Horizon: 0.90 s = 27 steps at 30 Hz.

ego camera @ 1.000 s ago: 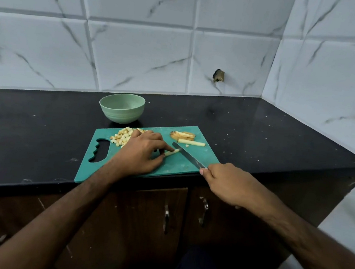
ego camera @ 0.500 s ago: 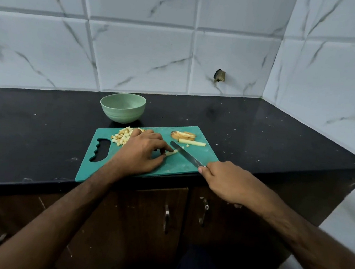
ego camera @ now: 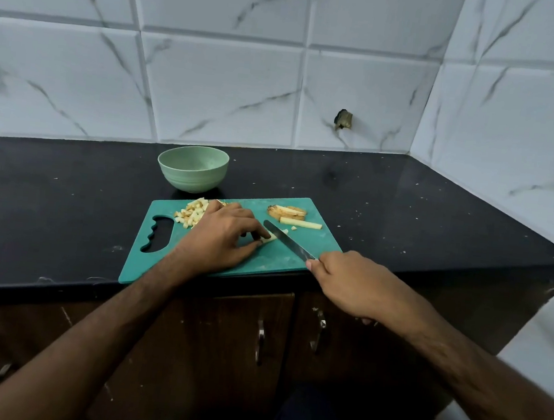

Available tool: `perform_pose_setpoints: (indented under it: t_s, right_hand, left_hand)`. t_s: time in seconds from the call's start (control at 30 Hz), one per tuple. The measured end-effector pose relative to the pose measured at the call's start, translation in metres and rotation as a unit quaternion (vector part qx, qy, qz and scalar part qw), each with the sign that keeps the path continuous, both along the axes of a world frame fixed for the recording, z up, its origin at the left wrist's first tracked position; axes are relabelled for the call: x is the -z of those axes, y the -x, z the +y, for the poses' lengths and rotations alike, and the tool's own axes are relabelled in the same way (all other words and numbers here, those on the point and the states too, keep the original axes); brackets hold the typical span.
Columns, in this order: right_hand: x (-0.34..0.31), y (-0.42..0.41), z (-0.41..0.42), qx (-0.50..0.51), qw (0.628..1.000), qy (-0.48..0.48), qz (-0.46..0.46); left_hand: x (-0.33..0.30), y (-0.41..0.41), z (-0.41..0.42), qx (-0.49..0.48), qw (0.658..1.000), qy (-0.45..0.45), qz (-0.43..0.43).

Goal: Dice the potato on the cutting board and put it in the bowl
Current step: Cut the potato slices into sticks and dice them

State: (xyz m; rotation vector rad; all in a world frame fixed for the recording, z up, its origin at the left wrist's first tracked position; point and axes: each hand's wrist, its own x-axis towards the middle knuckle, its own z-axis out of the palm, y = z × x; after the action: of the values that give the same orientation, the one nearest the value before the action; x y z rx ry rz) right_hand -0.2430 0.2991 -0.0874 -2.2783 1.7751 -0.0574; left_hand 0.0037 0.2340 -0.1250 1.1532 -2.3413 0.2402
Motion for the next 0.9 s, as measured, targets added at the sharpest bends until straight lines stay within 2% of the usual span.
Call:
perform_pose_setpoints:
  t_s: [0.53, 0.73, 0.9]
  right_hand:
    - [0.010, -0.001, 0.009, -0.021, 0.999, 0.032, 0.011]
    - [0.006, 0.003, 0.006, -0.017, 0.998, 0.038, 0.041]
    - [-0.004, 0.004, 0.005, -0.016, 1.000, 0.021, -0.001]
  left_hand:
    - [0.000, -0.001, 0.001, 0.005, 1.000, 0.011, 0.018]
    - [0.000, -0.001, 0.001, 0.005, 1.000, 0.008, 0.017]
    - [0.000, -0.002, 0.000, 0.008, 1.000, 0.012, 0.017]
